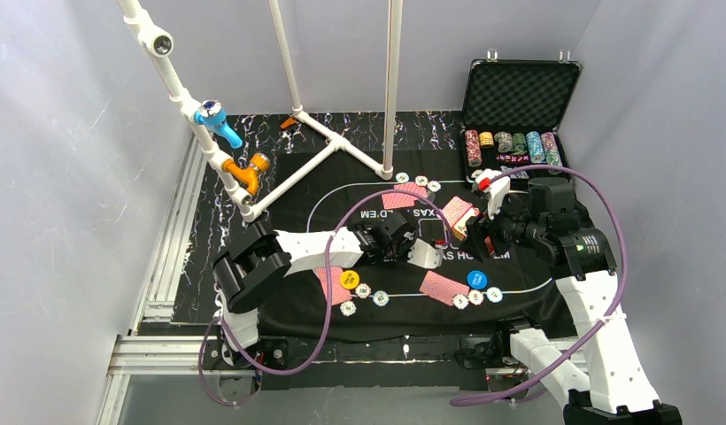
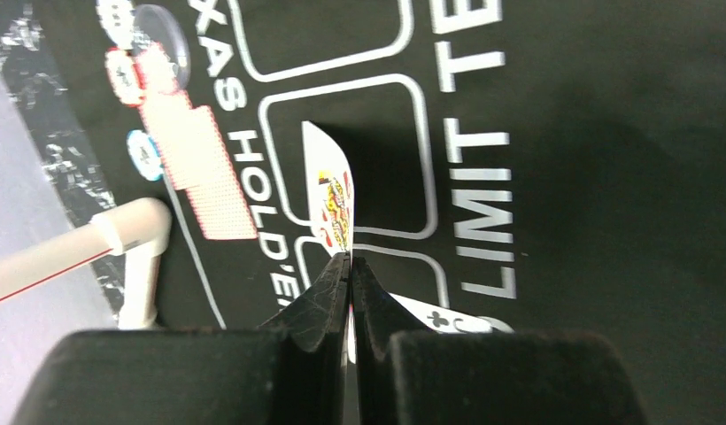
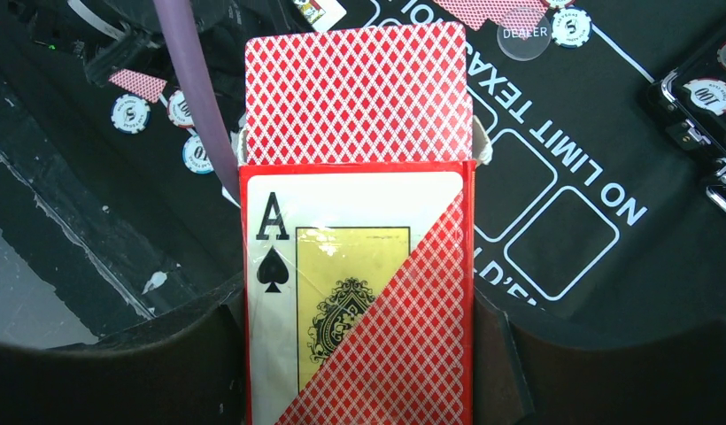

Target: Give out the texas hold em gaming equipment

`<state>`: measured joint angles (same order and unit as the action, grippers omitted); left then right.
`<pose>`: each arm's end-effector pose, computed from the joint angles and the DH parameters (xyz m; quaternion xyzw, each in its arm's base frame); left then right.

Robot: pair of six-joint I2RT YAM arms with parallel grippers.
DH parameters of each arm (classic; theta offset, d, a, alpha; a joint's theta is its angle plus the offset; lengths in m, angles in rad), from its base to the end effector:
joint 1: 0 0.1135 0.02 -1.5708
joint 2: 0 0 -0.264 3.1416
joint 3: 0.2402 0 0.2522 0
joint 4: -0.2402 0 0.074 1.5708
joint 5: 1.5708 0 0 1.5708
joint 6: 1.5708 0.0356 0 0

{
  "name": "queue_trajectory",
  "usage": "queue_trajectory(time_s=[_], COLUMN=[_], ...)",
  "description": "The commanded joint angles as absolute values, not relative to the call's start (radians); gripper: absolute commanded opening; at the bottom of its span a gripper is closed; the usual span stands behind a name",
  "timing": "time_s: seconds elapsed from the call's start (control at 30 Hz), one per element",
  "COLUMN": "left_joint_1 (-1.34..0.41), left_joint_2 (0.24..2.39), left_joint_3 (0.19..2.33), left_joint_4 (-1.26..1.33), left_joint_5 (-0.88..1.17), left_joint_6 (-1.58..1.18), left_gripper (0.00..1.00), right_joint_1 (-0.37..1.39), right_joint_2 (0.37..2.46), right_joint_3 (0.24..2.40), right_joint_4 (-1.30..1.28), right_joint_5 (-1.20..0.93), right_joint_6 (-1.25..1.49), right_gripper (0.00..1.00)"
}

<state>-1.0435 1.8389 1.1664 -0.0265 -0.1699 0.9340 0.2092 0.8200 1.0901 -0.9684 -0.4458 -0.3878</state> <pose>0.2077 -0.3447 0.1922 0.7348 0.5265 0.0538 0.4243 0.1350 0.0443 0.3615 -0.3492 0.8174 0.1628 0.4283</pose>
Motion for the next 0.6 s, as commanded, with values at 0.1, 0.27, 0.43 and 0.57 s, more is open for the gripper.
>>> queue_trajectory(time_s=[0.1,0.27,0.43,0.57], left_joint_1=[-1.054,-1.054,-1.050,-1.040], left_joint_2=[1.854,1.880,1.847,1.757], left_joint_3=[1.222,1.263,1.284,1.250], left_joint_4=[-0.227,-0.278,-0.318,-0.358], left_joint_5=[-0.059,-0.030,0.034,0.109], left_joint_6=[0.836,0.789,0.744,0.723], left_gripper=[0.06,0.37,0.56,0.61], right_joint_1=[0.205,0.204,0.205,0.205], right_joint_2=[0.814,0.815,0.818,0.826], right_joint_3=[1.127,1.125,1.130,1.136], right_joint_4=[-0.915,-0.907,-0.904,-0.902], right_joint_5=[-0.458,-0.453,-0.442,-0.437], right_joint_6=[-0.376,-0.376,-0.375,-0.375], right_gripper=[0.01,0.01,0.01,0.01])
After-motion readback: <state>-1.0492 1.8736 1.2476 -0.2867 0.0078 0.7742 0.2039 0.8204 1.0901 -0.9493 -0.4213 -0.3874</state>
